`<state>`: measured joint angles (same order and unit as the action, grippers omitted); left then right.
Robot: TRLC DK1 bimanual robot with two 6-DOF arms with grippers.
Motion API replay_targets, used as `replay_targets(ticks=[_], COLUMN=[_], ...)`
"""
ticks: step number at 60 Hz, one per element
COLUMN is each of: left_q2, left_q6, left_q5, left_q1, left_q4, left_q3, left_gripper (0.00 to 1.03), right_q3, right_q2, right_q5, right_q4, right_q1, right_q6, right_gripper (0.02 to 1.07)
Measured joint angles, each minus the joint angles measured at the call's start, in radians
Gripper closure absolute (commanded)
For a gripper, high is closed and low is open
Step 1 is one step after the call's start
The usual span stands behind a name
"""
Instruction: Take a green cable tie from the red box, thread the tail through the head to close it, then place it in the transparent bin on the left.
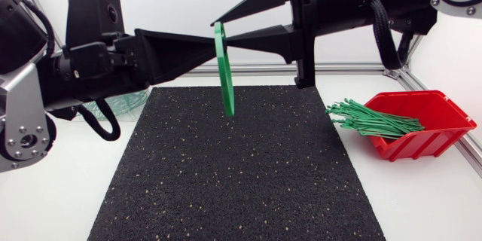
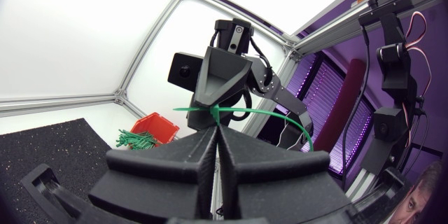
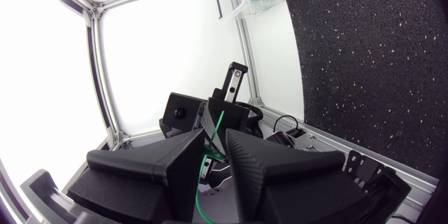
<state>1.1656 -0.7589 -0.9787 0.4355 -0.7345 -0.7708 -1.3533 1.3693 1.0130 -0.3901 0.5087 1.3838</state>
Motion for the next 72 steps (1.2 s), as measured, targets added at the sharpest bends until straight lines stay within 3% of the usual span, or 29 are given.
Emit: replay_targets(ticks=[11,26,72], left_q2=[0.0,0.0,-0.001], left_q6=[0.0,0.0,0.0], left_q5=[0.0,0.0,0.005], left_q1=[0.0,0.005,0.006], left_q4=[0.003,0.004,0.012], left_q3=[0.0,0.0,0.007], left_gripper=[1.0,1.0,1.0], right_q3=[0.0,0.0,0.0], right_q2=[0.0,0.0,0.025], right_q5=[-0.015,-0.019,-0.039], right_q4=[0.001,0.002,-0.003], right_q1=[-0.001,-0.007,-0.008], right_q6=[-0.001,-0.02,-0.089], right_gripper=[0.97,1.01,1.01])
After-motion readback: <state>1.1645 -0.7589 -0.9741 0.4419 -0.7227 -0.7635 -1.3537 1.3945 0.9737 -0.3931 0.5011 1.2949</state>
